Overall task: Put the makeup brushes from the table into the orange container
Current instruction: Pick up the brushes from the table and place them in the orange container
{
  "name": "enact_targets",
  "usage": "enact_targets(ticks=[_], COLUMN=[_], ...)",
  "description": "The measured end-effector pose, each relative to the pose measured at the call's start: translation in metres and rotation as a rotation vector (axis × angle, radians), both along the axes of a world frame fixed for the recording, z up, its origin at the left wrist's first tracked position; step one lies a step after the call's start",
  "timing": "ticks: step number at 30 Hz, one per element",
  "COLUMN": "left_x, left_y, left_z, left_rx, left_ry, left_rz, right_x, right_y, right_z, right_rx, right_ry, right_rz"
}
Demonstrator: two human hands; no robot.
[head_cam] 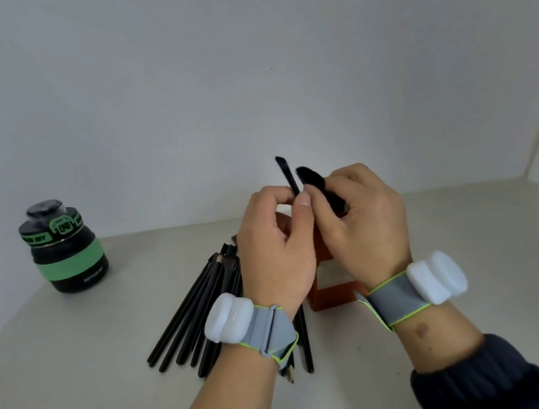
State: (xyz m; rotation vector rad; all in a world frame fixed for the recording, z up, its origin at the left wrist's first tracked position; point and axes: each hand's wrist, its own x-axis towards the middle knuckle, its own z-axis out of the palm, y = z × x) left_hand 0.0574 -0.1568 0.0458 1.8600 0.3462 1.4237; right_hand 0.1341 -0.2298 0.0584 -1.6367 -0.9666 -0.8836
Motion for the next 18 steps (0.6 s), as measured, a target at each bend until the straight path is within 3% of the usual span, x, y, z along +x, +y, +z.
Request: enact_targets(ticks=[3,13,18], left_x=[0.002,-0.003,-0.022], left_y=[0.004,0.011,0.042], left_z=[-0.002,-0.007,-0.014], left_rx=[-0.035,-0.178,-0.169], left_ry=[0.033,0.062,0.092], left_rz=[0.056,-0.075,-0.022], right_x=[-0.004,-0.009,-0.018], right_y=[0.001,0.001,-0.001], right_z=[-0.001,0.001,0.003], right_rx=[0.041,0.181,0.244], right_ry=[-0.004,0.070,-0.050], right_rz=[0.017,0.127,0.110])
